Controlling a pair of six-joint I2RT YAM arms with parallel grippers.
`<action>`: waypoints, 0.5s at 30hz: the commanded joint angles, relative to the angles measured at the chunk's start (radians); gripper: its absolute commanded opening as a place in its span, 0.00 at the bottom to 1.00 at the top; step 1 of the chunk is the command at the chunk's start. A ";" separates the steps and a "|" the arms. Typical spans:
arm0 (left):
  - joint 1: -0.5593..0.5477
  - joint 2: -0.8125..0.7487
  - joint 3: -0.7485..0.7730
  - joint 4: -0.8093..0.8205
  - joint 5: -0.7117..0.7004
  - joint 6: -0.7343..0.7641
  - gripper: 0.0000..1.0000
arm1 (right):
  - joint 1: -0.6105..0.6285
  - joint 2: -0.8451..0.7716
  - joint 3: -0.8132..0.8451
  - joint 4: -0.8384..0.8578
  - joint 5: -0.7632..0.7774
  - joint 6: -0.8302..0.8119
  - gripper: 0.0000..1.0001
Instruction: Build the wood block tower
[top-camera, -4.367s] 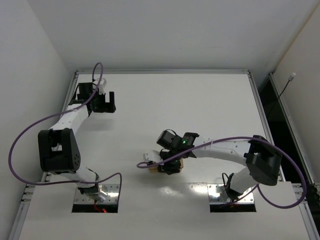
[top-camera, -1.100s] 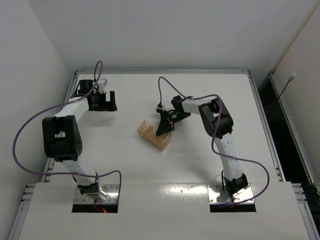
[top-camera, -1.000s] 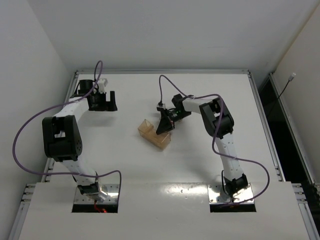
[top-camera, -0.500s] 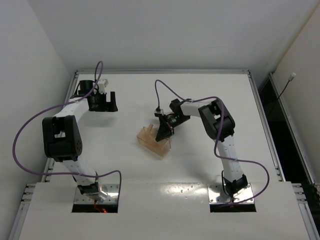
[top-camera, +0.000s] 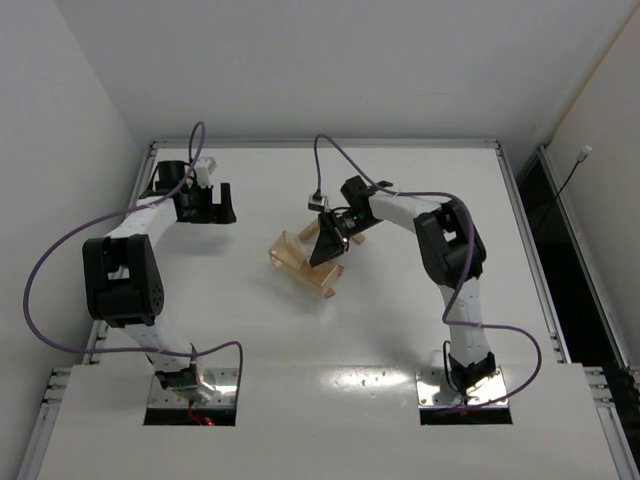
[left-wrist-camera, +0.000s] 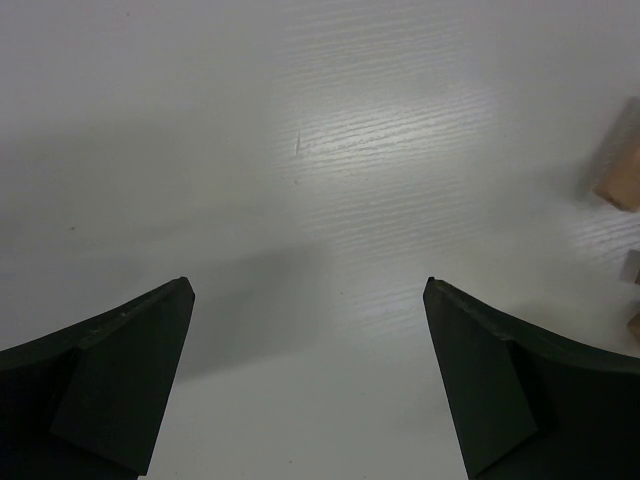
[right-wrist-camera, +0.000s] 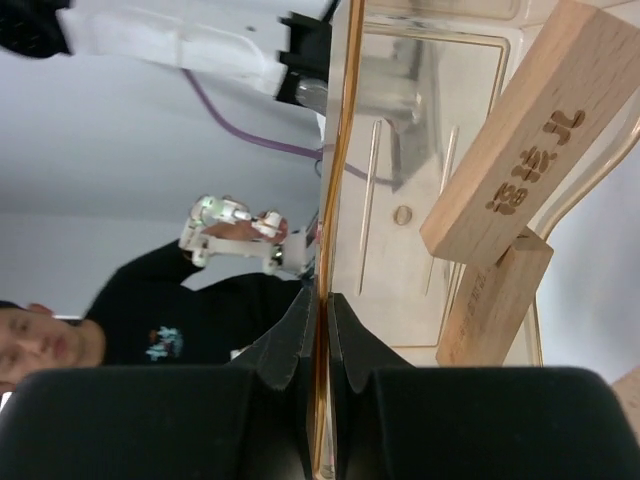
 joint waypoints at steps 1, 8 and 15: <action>0.012 -0.027 0.026 0.015 0.022 0.004 1.00 | 0.022 0.072 0.012 -0.069 -0.136 -0.056 0.00; 0.012 -0.036 0.014 0.024 0.033 0.004 1.00 | 0.022 -0.048 0.278 -0.060 -0.136 0.063 0.00; 0.012 -0.026 0.000 0.024 0.033 0.004 1.00 | 0.048 0.029 -0.115 0.006 -0.136 -0.036 0.00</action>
